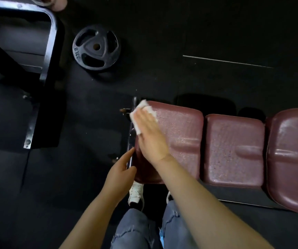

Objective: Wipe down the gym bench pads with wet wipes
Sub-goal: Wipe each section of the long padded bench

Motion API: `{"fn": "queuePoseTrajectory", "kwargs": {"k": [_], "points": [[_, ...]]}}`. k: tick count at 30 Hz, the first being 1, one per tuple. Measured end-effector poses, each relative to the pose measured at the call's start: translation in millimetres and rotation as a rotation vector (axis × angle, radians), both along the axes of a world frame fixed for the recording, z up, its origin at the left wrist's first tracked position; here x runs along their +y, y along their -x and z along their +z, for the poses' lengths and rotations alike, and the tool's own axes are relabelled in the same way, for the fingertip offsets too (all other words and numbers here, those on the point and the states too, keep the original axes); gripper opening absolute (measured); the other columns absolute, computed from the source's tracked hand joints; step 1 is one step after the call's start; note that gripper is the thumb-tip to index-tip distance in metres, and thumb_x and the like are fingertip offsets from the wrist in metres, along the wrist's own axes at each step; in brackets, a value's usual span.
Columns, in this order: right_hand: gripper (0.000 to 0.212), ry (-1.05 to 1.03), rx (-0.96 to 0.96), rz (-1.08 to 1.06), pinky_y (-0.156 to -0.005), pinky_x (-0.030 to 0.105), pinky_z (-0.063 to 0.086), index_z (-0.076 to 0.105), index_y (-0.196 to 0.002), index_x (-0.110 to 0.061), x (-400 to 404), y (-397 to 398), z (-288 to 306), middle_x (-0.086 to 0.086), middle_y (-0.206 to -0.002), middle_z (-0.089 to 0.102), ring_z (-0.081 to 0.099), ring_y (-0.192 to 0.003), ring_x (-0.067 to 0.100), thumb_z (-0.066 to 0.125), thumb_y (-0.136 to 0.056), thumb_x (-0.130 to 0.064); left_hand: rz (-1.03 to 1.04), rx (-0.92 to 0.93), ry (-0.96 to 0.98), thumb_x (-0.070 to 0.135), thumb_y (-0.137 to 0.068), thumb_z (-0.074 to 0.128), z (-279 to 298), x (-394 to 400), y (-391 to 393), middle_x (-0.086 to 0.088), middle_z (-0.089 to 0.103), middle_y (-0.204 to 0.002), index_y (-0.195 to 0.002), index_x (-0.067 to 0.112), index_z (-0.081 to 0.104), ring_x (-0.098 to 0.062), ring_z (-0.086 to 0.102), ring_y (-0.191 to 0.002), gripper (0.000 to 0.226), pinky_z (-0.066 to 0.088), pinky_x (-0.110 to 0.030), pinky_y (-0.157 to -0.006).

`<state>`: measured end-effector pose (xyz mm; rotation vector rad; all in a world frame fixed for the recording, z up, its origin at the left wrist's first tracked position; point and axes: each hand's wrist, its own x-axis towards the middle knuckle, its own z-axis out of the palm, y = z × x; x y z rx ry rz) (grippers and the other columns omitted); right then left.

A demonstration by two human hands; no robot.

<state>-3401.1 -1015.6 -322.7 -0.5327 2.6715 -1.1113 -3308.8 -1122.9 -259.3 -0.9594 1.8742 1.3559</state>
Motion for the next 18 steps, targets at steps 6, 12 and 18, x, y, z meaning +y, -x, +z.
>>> {"fn": "queuePoseTrajectory", "kwargs": {"k": [6,12,18], "points": [[0.052,-0.216,0.203,0.149,-0.112,0.036,0.029,0.055,-0.131,0.002,116,24,-24,0.020,-0.134,0.057,0.052,-0.125,0.033,0.047,-0.081,0.012,-0.098,0.016,-0.027,0.000,-0.088,0.047,-8,-14,-2,0.007,0.058,-0.135,-0.143,0.045,0.045,-0.014,0.065,-0.108,0.071,0.057,-0.035,-0.092],[0.056,-0.288,-0.130,-0.720,-0.120,0.035,0.024,0.034,-0.149,-0.006,99,-12,-27,0.010,-0.157,0.031,0.027,-0.145,0.024,0.040,-0.094,0.005,-0.161,0.079,-0.094,-0.008,-0.087,0.041,-7,-22,3,0.021,0.054,-0.135,-0.141,0.040,0.050,0.022,0.057,-0.078,0.072,0.047,-0.002,-0.069],[0.069,-0.156,0.028,0.084,-0.114,0.038,0.034,0.039,-0.145,-0.014,-6,-41,-2,0.009,-0.147,0.041,0.038,-0.135,0.024,0.033,-0.081,0.012,-0.234,0.111,-0.085,-0.003,-0.091,0.043,-6,-26,1,0.026,0.059,-0.111,-0.134,0.042,0.046,0.016,0.058,-0.083,0.062,0.045,-0.004,-0.069]]}}
